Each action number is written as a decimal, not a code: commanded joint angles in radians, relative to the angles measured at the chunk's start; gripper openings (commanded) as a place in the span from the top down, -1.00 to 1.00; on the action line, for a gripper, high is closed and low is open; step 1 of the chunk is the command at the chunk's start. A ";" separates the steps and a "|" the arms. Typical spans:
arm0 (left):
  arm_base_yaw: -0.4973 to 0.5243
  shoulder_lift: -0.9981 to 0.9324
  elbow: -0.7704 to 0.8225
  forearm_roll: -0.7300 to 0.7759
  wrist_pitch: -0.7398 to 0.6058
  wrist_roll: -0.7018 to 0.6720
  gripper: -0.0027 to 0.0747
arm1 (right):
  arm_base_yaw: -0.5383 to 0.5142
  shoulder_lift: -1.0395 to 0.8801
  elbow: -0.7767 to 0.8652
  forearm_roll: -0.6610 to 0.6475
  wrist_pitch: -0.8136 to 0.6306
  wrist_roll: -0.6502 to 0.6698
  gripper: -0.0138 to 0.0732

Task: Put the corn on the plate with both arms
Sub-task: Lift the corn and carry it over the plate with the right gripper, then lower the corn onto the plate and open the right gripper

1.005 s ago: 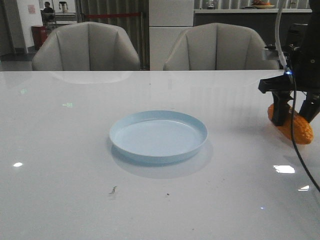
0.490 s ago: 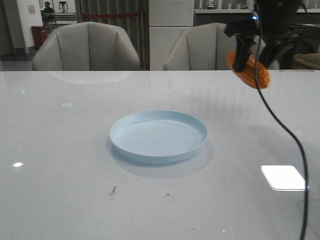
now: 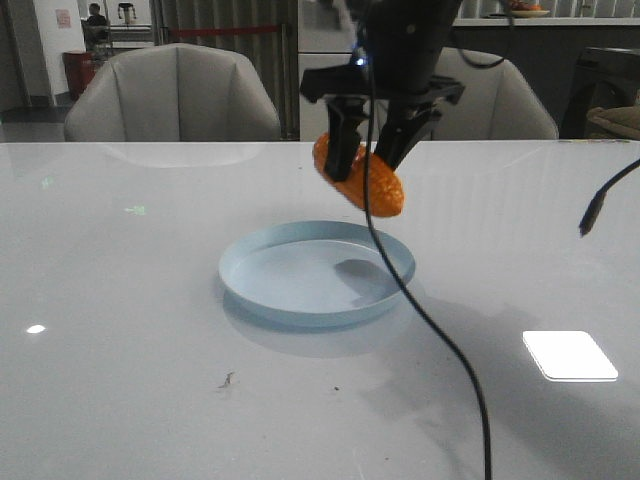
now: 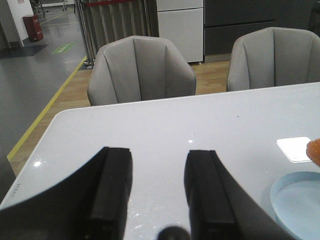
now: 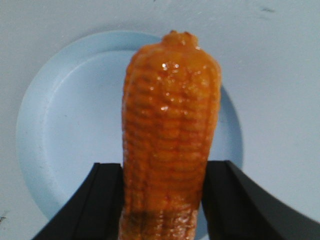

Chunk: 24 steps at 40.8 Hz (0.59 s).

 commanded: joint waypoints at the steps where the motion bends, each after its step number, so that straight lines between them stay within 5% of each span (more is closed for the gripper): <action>1: -0.001 0.006 -0.026 -0.008 -0.082 -0.002 0.09 | 0.023 -0.031 -0.034 0.010 -0.005 -0.010 0.17; 7: -0.001 0.006 -0.026 -0.008 -0.082 -0.002 0.09 | 0.040 0.020 -0.036 0.010 0.032 -0.010 0.08; 17: -0.001 0.006 -0.026 -0.008 -0.082 -0.002 0.09 | 0.040 0.038 -0.042 0.016 0.051 -0.009 -0.55; 24: -0.001 0.006 -0.026 -0.008 -0.082 -0.002 0.09 | 0.040 0.038 -0.079 0.049 0.050 -0.009 -0.71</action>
